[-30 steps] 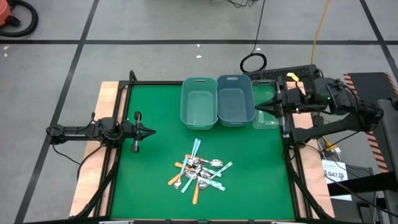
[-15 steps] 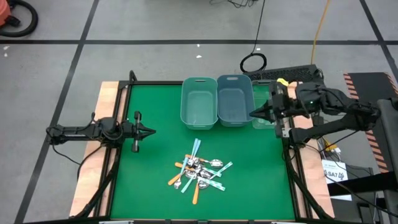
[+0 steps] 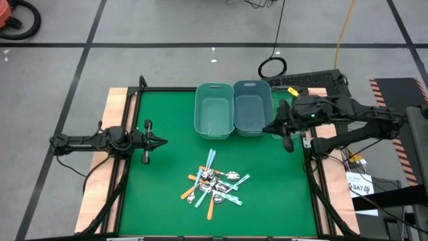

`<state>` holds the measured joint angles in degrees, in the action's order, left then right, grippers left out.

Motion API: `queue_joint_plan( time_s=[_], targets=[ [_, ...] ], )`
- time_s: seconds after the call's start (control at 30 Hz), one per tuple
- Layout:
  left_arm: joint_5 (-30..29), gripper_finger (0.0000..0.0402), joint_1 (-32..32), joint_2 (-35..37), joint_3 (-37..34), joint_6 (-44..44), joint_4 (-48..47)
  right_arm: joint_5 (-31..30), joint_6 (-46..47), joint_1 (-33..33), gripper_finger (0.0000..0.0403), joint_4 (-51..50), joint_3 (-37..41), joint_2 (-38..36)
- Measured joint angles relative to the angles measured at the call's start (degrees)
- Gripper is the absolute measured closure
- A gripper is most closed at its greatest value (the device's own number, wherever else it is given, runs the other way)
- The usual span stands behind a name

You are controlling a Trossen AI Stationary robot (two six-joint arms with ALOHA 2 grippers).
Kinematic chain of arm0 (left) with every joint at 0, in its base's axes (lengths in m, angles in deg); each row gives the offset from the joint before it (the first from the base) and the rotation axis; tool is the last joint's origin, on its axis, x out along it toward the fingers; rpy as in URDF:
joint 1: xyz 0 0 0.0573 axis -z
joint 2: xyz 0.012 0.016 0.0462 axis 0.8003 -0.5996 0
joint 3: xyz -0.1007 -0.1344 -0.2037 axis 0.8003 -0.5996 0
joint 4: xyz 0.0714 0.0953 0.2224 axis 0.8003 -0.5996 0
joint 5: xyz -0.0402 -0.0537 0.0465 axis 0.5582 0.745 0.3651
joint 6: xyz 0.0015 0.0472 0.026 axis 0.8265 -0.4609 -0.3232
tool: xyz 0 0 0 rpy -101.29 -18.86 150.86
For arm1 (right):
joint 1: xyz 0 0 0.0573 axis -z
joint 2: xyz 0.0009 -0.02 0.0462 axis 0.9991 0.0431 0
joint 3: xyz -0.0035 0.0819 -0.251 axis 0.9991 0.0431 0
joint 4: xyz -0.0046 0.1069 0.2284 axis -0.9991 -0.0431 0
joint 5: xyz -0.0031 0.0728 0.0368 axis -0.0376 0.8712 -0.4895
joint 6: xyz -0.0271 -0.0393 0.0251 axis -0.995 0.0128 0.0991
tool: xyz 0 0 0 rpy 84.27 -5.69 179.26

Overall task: Sort silverware by color (type)
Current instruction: Put the green spoon into the transparent bin

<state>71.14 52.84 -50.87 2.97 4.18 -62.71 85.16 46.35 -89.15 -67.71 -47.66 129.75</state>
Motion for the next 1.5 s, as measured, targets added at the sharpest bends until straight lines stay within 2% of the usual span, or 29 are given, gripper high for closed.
queue_joint_plan(
  time_s=[0.17, 0.6, 0.73, 1.0, 1.2, 1.37, 1.5],
  targets=[
    [0.0, 0.0376, 0.0, 0.0, 0.0, 0.0, 0.0, 2.9, 0.7, -1.9, 0.0403, -1.2, 0.0, 4.8],
    [0.0, 0.0376, 0.0, 0.0, 0.0, -0.1, 0.0, 3.0, 1.2, -6.7, 0.0403, -6.4, 0.0, 17.0],
    [0.0, 0.0376, 0.0, 0.0, 0.0, -1.7, 0.0, 2.9, 1.2, -7.6, 0.0403, -6.3, 0.0, 19.4],
    [0.0, 0.0376, 0.0, 0.0, 0.0, 0.7, 0.5, 2.9, 1.2, -9.7, 0.0403, -6.3, 0.0, 22.2],
    [-0.1, 0.0376, 0.0, 0.0, 0.0, 7.7, 4.1, 2.9, 1.2, -10.6, 0.0403, -5.8, 0.0, 22.7],
    [-0.2, 0.0376, 0.0, -1.8, 5.4, 9.2, 2.3, 2.7, -0.3, -10.5, 0.0403, -4.7, 0.3, 23.0],
    [-2.1, 0.0376, 0.0, -7.6, 15.8, 7.2, -5.7, 2.7, -2.2, -10.3, 0.0403, -2.9, 2.2, 23.3]
  ],
)
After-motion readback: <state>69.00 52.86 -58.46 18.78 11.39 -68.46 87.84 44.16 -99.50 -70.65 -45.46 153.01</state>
